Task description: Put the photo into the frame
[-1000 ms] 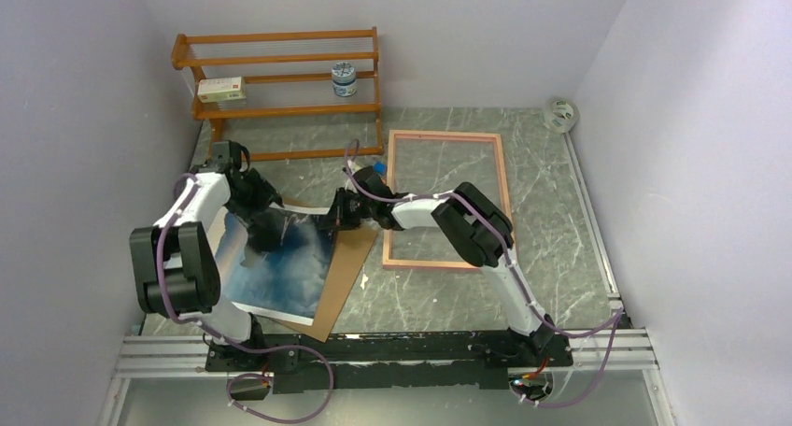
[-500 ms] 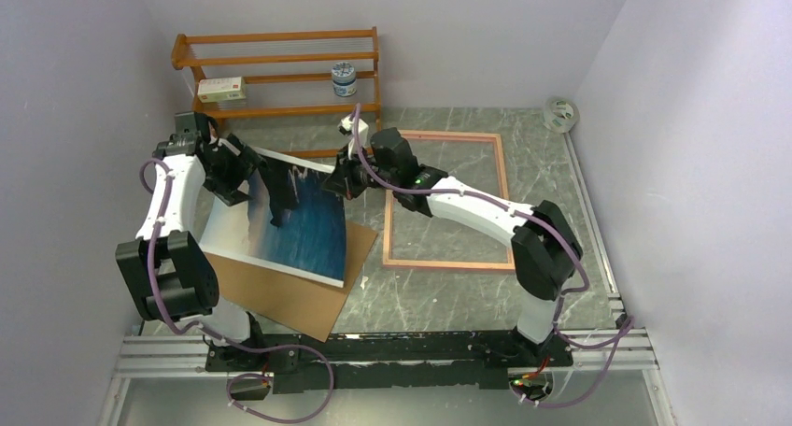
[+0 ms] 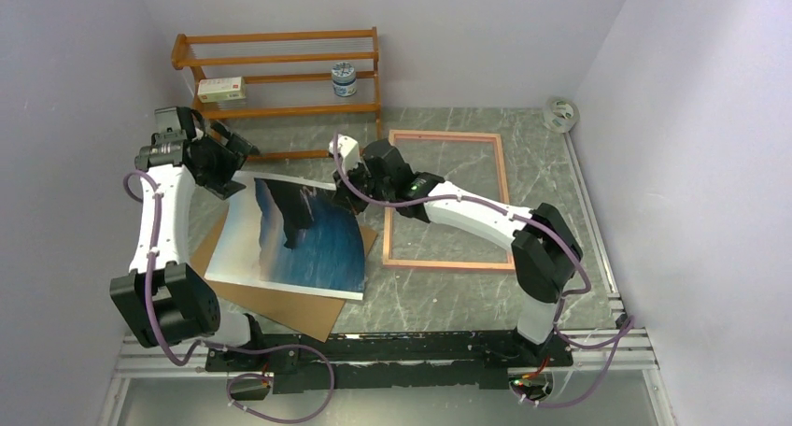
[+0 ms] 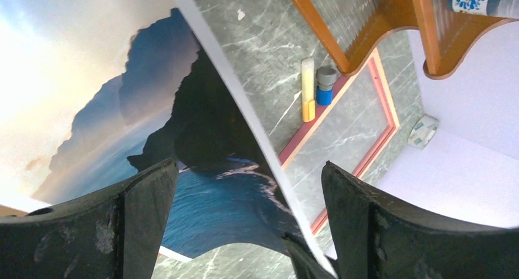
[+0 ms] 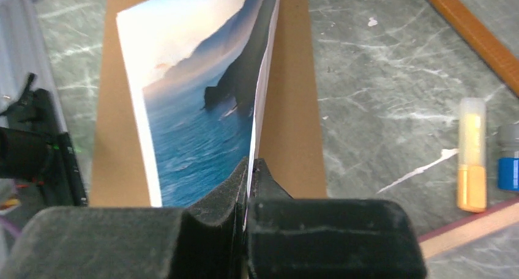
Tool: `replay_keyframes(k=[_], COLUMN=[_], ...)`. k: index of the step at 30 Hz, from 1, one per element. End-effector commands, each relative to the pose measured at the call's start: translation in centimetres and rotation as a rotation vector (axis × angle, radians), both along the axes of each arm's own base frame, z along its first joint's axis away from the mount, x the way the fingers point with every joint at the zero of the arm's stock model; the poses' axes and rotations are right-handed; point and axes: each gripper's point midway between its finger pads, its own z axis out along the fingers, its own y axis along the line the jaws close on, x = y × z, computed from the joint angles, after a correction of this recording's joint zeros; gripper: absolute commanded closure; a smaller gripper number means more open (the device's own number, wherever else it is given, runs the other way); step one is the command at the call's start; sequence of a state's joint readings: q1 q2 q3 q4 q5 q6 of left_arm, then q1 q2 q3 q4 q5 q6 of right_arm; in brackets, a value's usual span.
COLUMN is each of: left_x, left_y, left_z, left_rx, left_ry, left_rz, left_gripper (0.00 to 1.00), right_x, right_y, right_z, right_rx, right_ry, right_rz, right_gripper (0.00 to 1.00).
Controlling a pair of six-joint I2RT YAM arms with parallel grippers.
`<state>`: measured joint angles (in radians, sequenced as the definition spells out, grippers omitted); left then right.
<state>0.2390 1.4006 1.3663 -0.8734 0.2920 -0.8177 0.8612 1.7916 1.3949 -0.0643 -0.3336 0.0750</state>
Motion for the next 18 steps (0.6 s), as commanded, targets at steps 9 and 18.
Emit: replay_keyframes(k=[9,18], left_x=[-0.6,-1.5], left_y=[-0.7,-1.0], left_z=[-1.2,-3.0], left_rx=[-0.066,-0.100], left_ry=[0.138,0.179], left_rz=[-0.039,-0.047], left_gripper=[0.09,0.10], right_x=[0.2,-0.3], right_y=[0.6,-0.2], right_z=[3.7,8.0], right_rx=[-0.061,-0.007], right_ry=[-0.332,-0.450], right_rz=[-0.064,-0.085], right_gripper=[1.00,1.00])
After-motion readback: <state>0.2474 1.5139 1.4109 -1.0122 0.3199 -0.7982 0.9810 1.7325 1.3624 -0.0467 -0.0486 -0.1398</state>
